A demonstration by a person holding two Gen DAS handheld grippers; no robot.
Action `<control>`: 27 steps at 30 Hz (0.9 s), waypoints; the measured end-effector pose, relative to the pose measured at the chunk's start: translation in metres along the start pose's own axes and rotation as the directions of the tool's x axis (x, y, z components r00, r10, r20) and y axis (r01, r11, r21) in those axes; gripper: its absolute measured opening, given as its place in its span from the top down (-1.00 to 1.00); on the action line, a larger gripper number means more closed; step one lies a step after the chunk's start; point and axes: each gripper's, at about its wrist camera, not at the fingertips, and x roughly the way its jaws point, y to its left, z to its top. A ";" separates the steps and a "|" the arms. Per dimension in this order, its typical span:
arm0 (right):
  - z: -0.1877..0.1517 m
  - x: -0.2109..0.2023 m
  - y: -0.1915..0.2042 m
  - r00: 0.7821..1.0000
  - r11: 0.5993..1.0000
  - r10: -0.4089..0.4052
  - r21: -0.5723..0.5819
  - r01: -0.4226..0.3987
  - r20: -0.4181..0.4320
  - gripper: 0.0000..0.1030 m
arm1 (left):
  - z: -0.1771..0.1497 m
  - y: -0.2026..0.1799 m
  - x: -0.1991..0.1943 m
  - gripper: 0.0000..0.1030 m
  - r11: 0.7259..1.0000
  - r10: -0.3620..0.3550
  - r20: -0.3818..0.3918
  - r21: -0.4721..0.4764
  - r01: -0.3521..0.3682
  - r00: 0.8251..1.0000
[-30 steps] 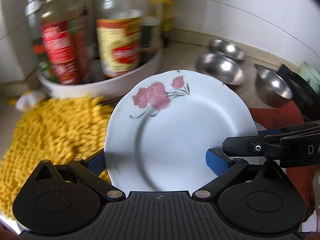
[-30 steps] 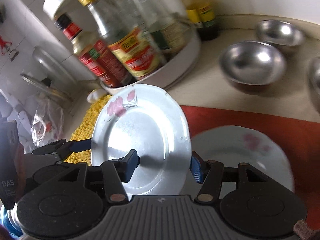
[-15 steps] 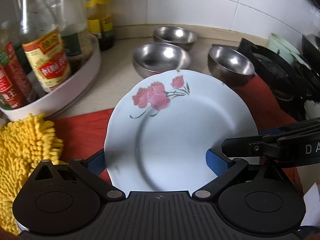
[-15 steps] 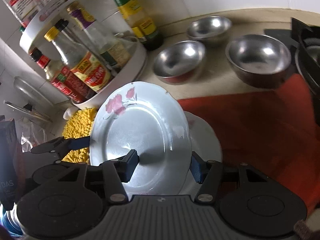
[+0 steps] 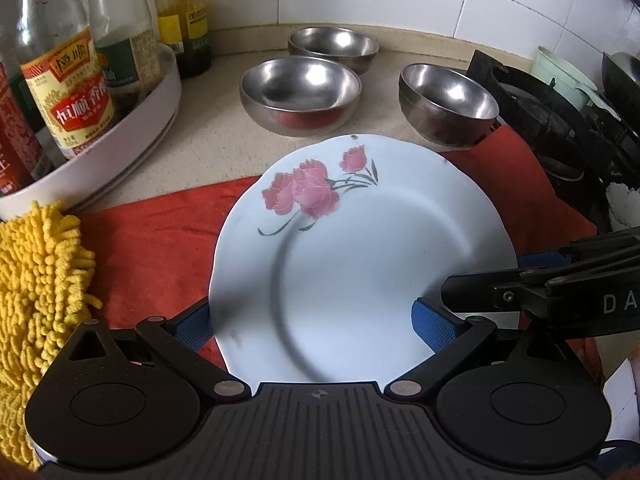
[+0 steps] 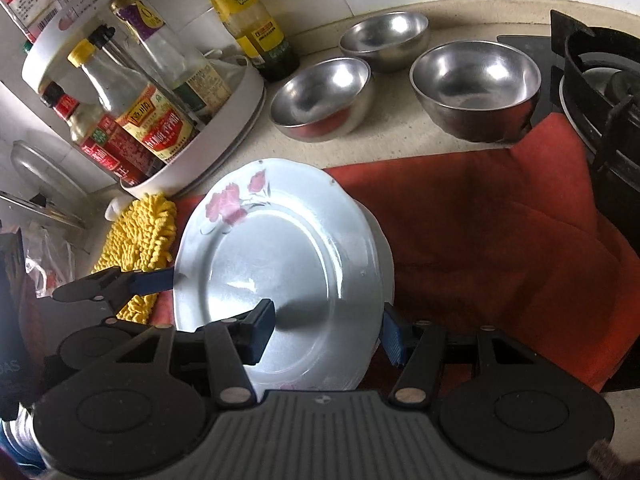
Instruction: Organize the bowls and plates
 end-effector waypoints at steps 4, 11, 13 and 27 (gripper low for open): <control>0.002 0.005 0.000 1.000 1.000 -0.017 -0.021 0.017 -0.003 -0.03 | 0.001 0.002 0.006 -0.98 1.000 -0.014 -0.014 -0.012 0.013 1.000; 0.009 0.008 0.004 0.996 0.992 -0.079 -0.094 0.082 0.028 -0.04 | 0.007 0.004 0.005 -0.95 1.000 0.008 0.012 0.019 -0.009 1.000; 0.012 0.009 0.005 0.996 0.991 -0.081 -0.104 0.085 0.046 -0.05 | 0.011 0.006 0.006 -0.95 1.000 0.017 0.016 0.021 -0.017 1.000; 0.054 0.010 0.000 0.978 0.980 -0.096 -0.154 0.125 0.185 -0.06 | 0.062 0.033 0.010 -0.97 0.997 0.078 0.079 -0.017 -0.077 0.994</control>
